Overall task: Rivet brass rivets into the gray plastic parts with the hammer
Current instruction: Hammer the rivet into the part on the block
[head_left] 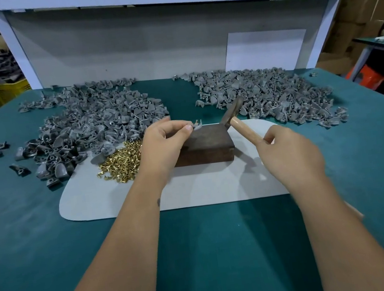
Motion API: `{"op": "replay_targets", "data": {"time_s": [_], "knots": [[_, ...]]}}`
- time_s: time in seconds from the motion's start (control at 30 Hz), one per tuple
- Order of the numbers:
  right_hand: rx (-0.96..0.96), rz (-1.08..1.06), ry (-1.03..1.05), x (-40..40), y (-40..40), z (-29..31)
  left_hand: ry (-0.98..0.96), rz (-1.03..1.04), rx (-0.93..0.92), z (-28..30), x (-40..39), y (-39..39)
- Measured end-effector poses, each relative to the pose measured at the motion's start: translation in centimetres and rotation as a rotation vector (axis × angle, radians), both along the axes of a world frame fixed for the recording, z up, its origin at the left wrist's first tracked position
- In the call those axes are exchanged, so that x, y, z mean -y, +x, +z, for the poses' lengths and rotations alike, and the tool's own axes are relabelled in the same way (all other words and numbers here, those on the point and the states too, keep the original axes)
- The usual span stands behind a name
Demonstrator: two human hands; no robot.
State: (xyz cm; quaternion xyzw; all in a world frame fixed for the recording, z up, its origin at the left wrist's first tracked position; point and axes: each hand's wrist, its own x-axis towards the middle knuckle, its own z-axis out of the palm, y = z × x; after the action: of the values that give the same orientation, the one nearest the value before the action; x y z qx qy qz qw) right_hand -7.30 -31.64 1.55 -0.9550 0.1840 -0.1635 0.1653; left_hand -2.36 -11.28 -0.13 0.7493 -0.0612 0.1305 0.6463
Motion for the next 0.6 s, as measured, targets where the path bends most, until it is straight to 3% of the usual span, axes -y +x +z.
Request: {"op": "replay_targets", "data": {"time_s": [0.13,0.3,0.37,0.43,0.5,0.6], "knots": [[-0.004,0.007,-0.089,-0.2,0.2,0.1,0.181,0.089,0.038,-0.4,0.0,0.4],[-0.144,-0.010,-0.114,-0.1,0.2,-0.2,0.359,0.168,0.086,-0.6,0.2,0.1],[-0.057,-0.025,-0.216,-0.5,0.3,0.2,0.394,0.184,0.078,-0.7,0.2,0.1],[0.165,0.059,-0.256,-1.5,0.9,1.0,0.406,0.188,0.075,-0.8,0.3,0.1],[0.275,0.266,-0.056,-3.0,1.9,1.9,0.408,0.187,0.081,-0.8,0.3,0.3],[0.159,0.540,0.325,-5.2,3.3,2.2,0.445,0.187,0.112,-0.9,0.2,0.5]]}}
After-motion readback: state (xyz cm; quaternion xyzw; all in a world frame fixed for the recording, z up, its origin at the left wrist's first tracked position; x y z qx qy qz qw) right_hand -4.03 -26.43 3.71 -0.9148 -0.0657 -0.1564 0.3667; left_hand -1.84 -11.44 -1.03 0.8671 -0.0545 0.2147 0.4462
